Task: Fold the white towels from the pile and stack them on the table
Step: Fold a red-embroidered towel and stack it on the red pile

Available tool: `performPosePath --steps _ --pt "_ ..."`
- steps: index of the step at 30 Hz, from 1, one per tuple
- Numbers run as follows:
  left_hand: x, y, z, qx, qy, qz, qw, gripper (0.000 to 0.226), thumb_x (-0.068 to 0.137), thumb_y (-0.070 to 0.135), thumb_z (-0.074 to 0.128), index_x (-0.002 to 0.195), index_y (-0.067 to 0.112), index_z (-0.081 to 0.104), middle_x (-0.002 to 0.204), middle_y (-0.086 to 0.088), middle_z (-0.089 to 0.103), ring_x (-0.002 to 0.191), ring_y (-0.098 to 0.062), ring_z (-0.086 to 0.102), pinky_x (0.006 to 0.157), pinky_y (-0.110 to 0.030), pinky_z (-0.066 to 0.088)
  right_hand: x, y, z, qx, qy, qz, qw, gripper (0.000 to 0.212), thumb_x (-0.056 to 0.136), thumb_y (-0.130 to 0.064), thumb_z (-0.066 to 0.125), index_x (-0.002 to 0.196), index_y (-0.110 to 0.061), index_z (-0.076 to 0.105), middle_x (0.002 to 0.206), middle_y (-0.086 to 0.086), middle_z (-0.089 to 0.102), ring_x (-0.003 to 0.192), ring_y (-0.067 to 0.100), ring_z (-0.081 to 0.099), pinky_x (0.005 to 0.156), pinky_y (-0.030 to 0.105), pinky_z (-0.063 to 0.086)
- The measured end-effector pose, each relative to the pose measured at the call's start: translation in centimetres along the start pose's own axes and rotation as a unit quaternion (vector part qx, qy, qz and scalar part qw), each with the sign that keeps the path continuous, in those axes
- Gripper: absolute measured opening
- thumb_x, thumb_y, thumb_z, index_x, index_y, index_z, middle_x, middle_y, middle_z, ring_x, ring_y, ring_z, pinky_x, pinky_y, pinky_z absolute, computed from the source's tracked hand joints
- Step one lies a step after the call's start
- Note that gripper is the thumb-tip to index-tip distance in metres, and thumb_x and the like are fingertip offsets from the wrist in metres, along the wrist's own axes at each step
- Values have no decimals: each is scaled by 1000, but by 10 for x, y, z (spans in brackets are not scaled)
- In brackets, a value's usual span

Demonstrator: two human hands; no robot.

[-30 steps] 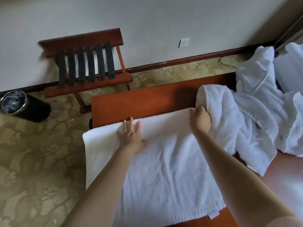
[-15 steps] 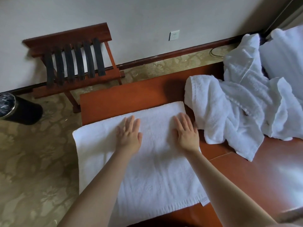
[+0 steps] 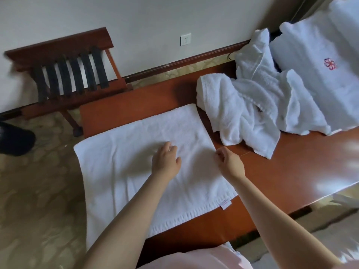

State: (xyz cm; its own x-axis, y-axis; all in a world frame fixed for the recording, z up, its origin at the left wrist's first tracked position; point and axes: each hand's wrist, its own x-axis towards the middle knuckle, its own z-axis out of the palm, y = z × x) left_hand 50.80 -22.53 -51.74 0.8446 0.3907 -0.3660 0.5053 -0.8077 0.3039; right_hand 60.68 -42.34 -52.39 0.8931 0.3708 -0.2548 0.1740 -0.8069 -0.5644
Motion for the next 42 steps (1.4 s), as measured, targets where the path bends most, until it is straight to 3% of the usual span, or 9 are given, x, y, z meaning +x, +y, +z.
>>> performPosePath --steps 5,9,14,19,22,27,31,35,42 --pt "-6 -4 2 -28 -78 9 996 62 96 40 46 148 14 24 161 -1 -2 147 -19 3 111 -35 24 -12 -1 -1 -37 -76 67 994 34 80 -45 70 82 -18 49 67 -4 52 56 14 47 45 26 30" --pt "-6 -1 2 -23 -98 3 995 71 95 46 46 150 13 16 161 -4 -8 147 -21 -5 116 -37 14 -11 0 -1 -19 -113 70 991 42 82 -38 69 60 -17 39 62 -4 42 49 11 36 43 25 24" --pt "-7 2 6 6 -125 4 992 83 94 54 42 152 13 -1 157 -9 -22 145 -24 -19 118 -38 -4 -16 12 -6 -79 -44 70 993 28 97 -38 49 78 -18 41 59 -2 48 48 15 42 42 26 25" --pt "-10 9 14 61 -119 -6 991 88 94 54 42 151 14 -11 154 -10 -31 141 -30 -29 117 -46 -8 -26 24 -6 -112 -18 74 991 31 96 -47 47 90 -17 47 63 -2 57 52 19 53 44 28 34" --pt "-16 22 20 104 -43 74 991 69 96 38 44 153 20 9 159 -6 -16 144 -29 -22 116 -50 -3 -34 28 -7 -73 -41 56 995 31 88 -48 58 85 -18 50 68 -3 59 58 20 57 46 30 36" --pt "9 60 12 104 23 214 971 44 96 17 44 140 17 41 156 -4 21 145 -25 8 113 -40 17 -38 36 -13 -38 -77 48 995 21 82 -32 62 76 -14 53 68 1 55 60 16 46 48 28 30" --pt "47 103 -1 197 -18 271 942 45 84 0 48 126 14 51 141 -5 39 138 -25 22 109 -38 25 -36 40 -22 -17 -109 61 992 19 82 -33 65 79 -16 58 73 -2 59 63 15 50 52 30 35" --pt "63 123 0 269 -64 282 919 41 81 -1 49 120 12 50 130 -8 39 124 -26 31 106 -39 29 -33 44 -23 -14 -132 53 990 25 83 -31 65 71 -13 52 65 -2 50 59 16 43 53 31 31" --pt "77 133 -12 268 -95 299 911 27 85 -4 46 108 8 53 114 -8 54 109 -25 48 93 -37 38 -24 46 -30 -7 -153 50 987 27 96 -30 52 73 -19 42 66 -3 49 58 14 43 51 28 30"
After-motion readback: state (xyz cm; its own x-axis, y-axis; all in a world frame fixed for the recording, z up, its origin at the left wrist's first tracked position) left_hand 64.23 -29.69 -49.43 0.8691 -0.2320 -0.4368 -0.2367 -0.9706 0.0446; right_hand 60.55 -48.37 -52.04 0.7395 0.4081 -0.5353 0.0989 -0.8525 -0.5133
